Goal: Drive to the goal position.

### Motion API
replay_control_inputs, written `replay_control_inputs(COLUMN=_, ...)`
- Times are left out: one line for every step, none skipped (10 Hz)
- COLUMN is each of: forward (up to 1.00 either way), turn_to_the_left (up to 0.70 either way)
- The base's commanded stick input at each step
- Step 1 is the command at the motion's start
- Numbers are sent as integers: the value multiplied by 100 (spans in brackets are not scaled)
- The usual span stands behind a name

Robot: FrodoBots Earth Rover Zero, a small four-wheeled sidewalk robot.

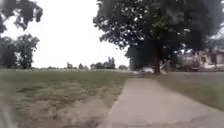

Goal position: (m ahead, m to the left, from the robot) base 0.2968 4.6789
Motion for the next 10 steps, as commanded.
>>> replay_control_inputs(forward=100, turn_to_the_left=-40)
replay_control_inputs(forward=100, turn_to_the_left=-40)
replay_control_inputs(forward=100, turn_to_the_left=-40)
replay_control_inputs(forward=100, turn_to_the_left=-40)
replay_control_inputs(forward=100, turn_to_the_left=-40)
replay_control_inputs(forward=100, turn_to_the_left=-40)
replay_control_inputs(forward=100, turn_to_the_left=-40)
replay_control_inputs(forward=100, turn_to_the_left=-40)
replay_control_inputs(forward=100, turn_to_the_left=-40)
replay_control_inputs(forward=100, turn_to_the_left=-36)
